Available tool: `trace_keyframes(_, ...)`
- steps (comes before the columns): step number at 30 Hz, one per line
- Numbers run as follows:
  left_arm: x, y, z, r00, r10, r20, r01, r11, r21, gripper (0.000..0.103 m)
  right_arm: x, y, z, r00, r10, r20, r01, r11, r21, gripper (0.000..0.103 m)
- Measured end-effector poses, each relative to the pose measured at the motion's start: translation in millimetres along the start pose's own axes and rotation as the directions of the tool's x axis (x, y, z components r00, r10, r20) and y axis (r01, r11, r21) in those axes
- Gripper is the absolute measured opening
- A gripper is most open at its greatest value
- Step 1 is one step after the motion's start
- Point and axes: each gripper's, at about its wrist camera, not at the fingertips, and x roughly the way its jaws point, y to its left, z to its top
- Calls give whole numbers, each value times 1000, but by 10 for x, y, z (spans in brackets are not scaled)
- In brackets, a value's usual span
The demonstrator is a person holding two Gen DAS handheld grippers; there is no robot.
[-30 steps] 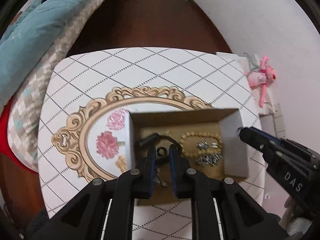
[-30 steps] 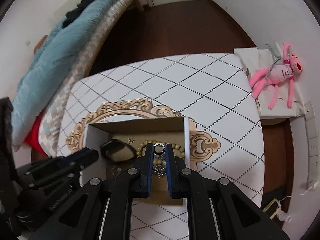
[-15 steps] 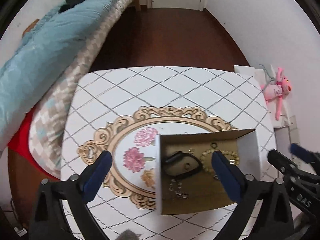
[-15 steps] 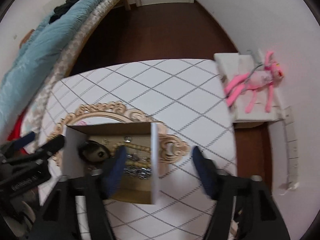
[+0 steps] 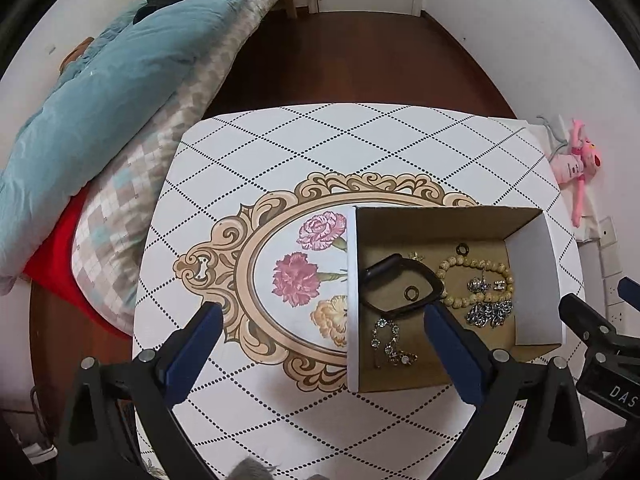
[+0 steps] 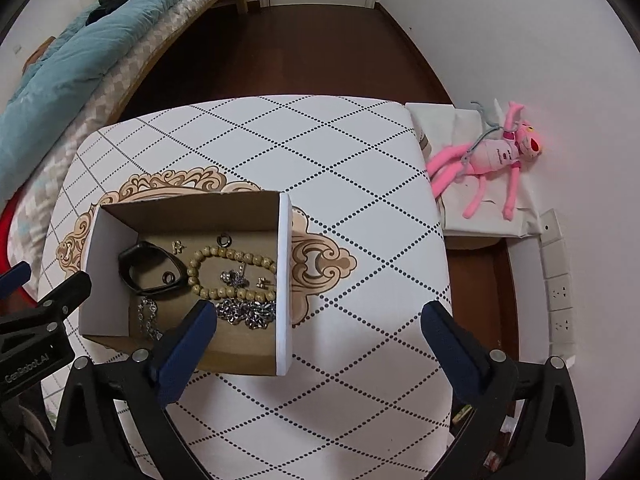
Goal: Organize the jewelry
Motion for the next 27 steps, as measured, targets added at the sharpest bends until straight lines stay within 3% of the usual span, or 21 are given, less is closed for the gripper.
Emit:
trace_keyframes(6,-154,4,-29,1000,-14,20,15,1000,-19,103,-118,26,-52,1000,-9,21,9,1000,0,103)
trace_keyframes(13,-633,16,-125,995,-23,96,26,999,-26,103,-544,2,-159,996,-17,93,15,1000,23,103)
trace_keyframes(22,-1478,85,-394,972,-35,233,39,999,-15,103,-1412,-42,-478,975,-16,222,7,999,42,103)
trace_keyframes(27,-1900,105,-565,956,-40,290,43,999,-6,103,-1978,-20,-701,950,-20,311,7,999,41,103)
